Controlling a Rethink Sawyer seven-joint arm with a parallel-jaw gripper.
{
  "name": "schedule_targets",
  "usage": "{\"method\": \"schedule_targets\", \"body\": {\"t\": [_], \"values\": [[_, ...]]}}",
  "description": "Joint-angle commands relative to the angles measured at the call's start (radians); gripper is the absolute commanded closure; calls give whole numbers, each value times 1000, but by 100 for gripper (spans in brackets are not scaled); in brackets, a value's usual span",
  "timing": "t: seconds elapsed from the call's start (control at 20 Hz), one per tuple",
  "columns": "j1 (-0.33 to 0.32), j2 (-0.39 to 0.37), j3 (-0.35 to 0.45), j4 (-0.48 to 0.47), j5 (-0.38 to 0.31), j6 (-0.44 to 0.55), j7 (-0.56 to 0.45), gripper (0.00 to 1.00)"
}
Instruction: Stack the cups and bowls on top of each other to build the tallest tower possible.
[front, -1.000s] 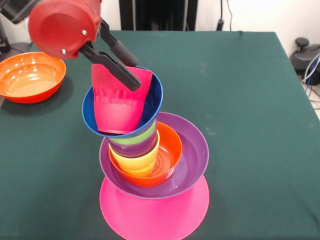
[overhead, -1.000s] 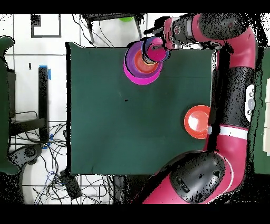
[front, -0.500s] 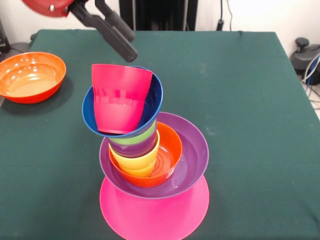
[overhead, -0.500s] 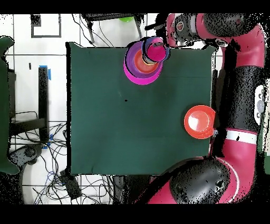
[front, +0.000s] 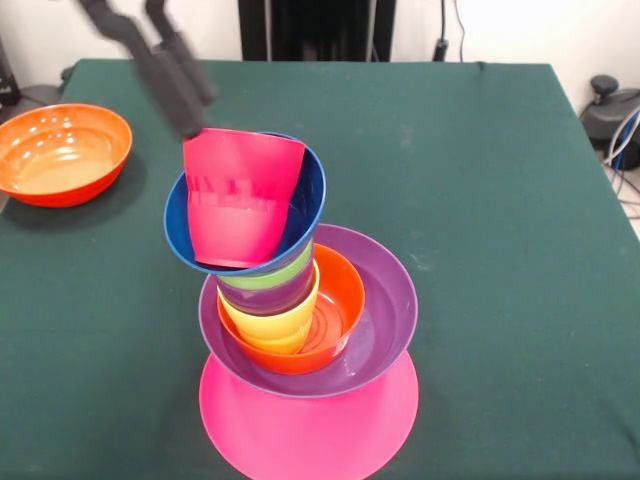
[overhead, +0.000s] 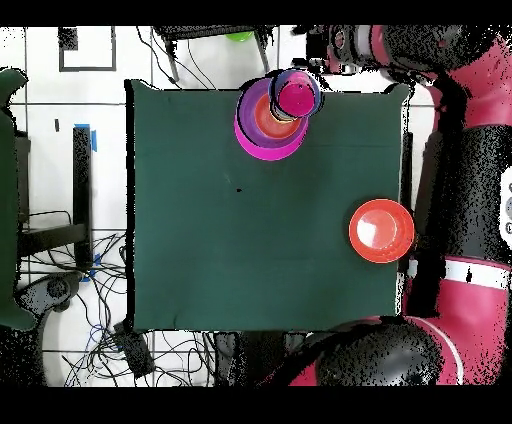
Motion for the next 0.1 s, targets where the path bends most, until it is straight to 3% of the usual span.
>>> {"method": "schedule_targets", "body": {"t": [0.05, 0.1], "values": [[48, -11, -104, 115, -133, -193, -119, 0], [49, -11, -105, 105, -149, -199, -153, 0]]}}
